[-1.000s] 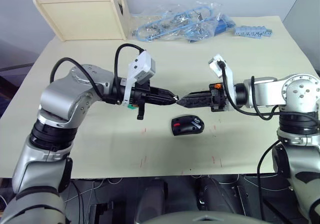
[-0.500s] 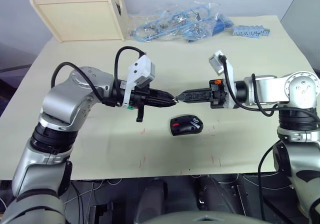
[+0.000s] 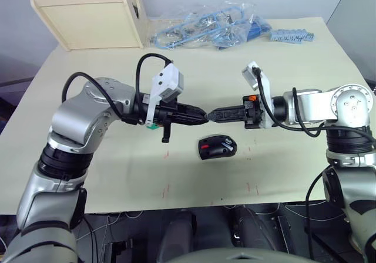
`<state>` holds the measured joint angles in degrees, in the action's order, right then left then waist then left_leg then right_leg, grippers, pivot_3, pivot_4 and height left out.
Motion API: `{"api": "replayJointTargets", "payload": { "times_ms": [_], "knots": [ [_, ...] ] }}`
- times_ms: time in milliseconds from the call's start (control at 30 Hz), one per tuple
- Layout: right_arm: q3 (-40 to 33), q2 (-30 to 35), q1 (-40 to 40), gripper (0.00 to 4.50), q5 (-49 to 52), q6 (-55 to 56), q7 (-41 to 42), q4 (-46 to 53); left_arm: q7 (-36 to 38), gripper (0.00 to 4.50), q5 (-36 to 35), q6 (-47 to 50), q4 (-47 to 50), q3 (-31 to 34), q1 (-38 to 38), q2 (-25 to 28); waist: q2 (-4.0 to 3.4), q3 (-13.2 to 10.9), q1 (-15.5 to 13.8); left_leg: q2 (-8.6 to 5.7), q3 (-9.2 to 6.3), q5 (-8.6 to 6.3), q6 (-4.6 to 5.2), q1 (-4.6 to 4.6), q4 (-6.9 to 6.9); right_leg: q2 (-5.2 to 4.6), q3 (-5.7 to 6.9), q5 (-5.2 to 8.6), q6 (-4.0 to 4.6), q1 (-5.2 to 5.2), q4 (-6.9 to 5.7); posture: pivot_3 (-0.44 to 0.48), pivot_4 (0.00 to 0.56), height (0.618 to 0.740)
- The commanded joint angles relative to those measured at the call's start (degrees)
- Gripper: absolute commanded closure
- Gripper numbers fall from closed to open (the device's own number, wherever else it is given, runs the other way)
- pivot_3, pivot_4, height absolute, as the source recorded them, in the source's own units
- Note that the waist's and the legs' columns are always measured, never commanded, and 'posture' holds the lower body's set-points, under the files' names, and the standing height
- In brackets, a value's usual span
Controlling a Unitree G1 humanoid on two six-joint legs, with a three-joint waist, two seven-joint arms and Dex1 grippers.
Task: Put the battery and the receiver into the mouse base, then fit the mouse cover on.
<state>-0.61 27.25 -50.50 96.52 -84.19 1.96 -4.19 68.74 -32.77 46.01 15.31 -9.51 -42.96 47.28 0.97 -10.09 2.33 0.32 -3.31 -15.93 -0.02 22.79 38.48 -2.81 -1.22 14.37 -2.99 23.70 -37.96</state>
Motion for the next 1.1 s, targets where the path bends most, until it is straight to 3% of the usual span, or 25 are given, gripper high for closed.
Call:
{"api": "replayJointTargets", "payload": {
  "times_ms": [33,800,833,867,1000,1100],
  "knots": [
    [0.1,0.77,-0.4,2.15,2.24,1.47,-0.13,2.04,-0.08,4.48,-0.63,0.19,2.43,1.01,-1.33,0.09,0.0,0.0,0.0,0.0,0.0,0.0,0.0,0.0,0.0,0.0,0.0,0.0,0.0,0.0,0.0,0.0,0.15,0.74],
    [2.01,1.73,-0.19,2.15,3.24,2.92,-0.52,1.67,-0.11,4.48,-0.37,0.32,2.06,1.01,-2.12,-0.44,0.0,0.0,-0.01,0.0,0.0,0.0,0.0,0.0,0.0,0.0,0.0,0.0,0.0,0.0,0.0,0.0,0.15,0.74],
    [2.05,1.78,-0.13,2.66,3.36,2.94,-0.58,1.61,-0.12,4.48,-0.4,0.34,2.09,1.04,-2.13,-0.44,0.0,0.0,-0.01,0.0,0.0,0.0,0.0,0.0,0.0,0.0,0.0,0.0,0.0,0.0,0.0,0.0,0.15,0.74],
    [2.15,1.83,-0.06,2.68,3.43,2.92,-0.63,1.53,-0.11,4.48,-0.38,0.28,2.09,1.04,-2.12,-0.44,0.0,0.0,-0.01,0.0,0.0,0.0,0.0,0.0,0.0,0.0,0.0,0.0,0.0,0.0,0.0,0.0,0.15,0.74],
    [2.64,1.97,0.2,4.47,3.82,3.17,-0.96,1.2,0.07,4.48,-0.42,0.07,2.2,1.08,-2.05,-0.53,0.0,0.0,-0.01,0.0,0.01,0.0,0.0,0.0,0.0,0.0,-0.01,0.0,0.0,0.0,0.0,0.0,0.15,0.74],
    [2.89,2.03,0.2,4.47,4.3,3.48,-1.11,1.12,0.24,4.48,-0.36,0.03,2.32,1.13,-1.99,-0.63,0.0,0.0,-0.01,0.0,0.0,0.0,0.0,0.0,0.0,0.0,0.0,0.0,0.0,0.0,0.0,0.0,0.15,0.74]
  ]
}}
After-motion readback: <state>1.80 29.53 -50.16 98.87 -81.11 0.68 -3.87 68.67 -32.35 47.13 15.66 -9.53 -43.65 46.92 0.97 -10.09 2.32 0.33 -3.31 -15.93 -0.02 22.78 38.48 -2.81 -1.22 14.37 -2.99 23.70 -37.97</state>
